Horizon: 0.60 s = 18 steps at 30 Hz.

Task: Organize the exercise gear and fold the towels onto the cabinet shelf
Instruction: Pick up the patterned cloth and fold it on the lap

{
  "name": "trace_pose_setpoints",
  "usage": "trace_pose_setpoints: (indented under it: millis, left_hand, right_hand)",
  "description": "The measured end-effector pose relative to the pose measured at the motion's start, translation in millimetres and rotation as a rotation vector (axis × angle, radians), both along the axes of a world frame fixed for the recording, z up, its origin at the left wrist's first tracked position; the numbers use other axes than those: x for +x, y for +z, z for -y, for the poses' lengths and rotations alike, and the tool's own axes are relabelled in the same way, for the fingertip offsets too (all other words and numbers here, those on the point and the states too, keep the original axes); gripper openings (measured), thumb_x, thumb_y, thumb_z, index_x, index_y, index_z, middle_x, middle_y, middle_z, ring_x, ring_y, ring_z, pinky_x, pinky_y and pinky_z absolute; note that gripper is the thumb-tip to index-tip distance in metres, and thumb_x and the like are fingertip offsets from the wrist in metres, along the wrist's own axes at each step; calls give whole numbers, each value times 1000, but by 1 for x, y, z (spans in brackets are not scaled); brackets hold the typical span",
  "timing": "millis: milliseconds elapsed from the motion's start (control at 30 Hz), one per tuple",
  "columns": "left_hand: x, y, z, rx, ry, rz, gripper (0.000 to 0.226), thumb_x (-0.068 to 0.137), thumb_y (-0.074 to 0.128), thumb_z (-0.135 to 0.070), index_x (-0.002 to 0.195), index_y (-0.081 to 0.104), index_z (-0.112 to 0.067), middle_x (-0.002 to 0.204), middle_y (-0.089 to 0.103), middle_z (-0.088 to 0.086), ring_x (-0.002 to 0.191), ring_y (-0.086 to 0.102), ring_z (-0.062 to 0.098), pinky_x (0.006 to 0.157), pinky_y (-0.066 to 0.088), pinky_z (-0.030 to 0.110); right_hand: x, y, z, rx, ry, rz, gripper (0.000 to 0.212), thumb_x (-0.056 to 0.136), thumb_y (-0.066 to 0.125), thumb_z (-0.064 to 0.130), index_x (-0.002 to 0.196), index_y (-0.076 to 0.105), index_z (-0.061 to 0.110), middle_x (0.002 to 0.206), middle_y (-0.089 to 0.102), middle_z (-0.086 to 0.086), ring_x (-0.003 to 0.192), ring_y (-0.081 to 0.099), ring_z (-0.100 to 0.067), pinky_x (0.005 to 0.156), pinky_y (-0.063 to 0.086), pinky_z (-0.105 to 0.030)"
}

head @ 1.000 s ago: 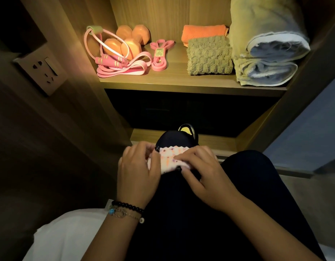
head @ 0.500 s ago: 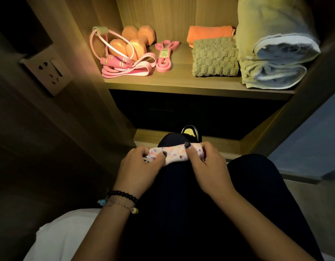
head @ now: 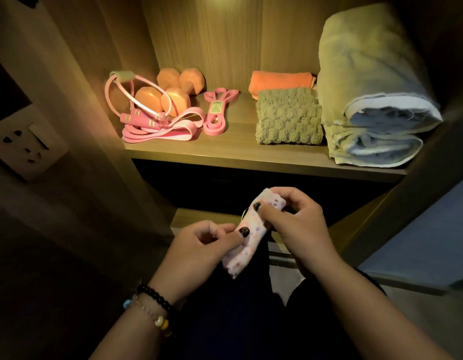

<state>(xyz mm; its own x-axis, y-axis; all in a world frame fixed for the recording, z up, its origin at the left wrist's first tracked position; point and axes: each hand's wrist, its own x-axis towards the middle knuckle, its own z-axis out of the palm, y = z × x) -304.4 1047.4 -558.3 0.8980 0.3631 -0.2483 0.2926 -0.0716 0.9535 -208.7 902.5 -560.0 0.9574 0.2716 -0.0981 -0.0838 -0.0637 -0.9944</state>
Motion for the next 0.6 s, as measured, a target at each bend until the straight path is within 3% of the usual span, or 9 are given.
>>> trace_pose_setpoints:
  millis: [67,100,233,300,433,533,600]
  left_hand:
    - [30,-2,-4,105,-11,51,29,63,82,-40,57,64,-19,107,72,-6,105,65,4,91,49,33]
    - [44,-2,-7,131,-16,86,29,62,83,-39,58,63,-19,103,73,-4,100,67,6,87,51,34]
    - [102,1,-18,-83,-71,219,29,67,84,-22,74,58,-11,66,65,7,58,60,11,57,49,21]
    - [127,1,-21,-193,-58,267,28,65,78,-19,80,56,-10,65,67,2,60,62,10,56,50,18]
    - [179,0,-32,-271,-48,285,22,66,76,-24,79,62,-13,80,67,3,79,61,18,72,48,27]
    - [216,6,-42,-263,-82,263,20,72,77,-15,77,59,-8,79,61,12,75,53,24,62,43,26]
    - [241,8,-48,-193,-35,272,12,78,70,-5,76,58,-5,79,58,17,73,51,26,59,45,25]
  right_hand:
    - [26,9,-6,54,34,-40,23,79,70,3,96,68,19,92,71,-2,84,68,-14,75,57,-31]
    - [40,13,-11,98,35,-82,23,80,70,2,98,68,16,94,71,-7,85,68,-17,78,57,-35]
    - [100,22,-22,186,30,-185,25,81,68,2,106,67,10,98,72,-14,90,69,-25,87,56,-43]
    - [129,24,-27,176,45,-170,25,82,68,3,105,67,12,99,72,-12,93,70,-26,87,56,-44]
    - [183,21,-42,100,107,-84,29,80,71,10,108,69,19,101,73,-7,94,70,-24,87,56,-48]
    - [219,22,-59,40,116,-23,48,67,78,25,113,66,25,111,69,-2,101,67,-21,89,55,-46]
    - [239,23,-66,-58,73,59,52,69,78,32,118,60,31,115,64,3,105,63,-18,91,54,-42]
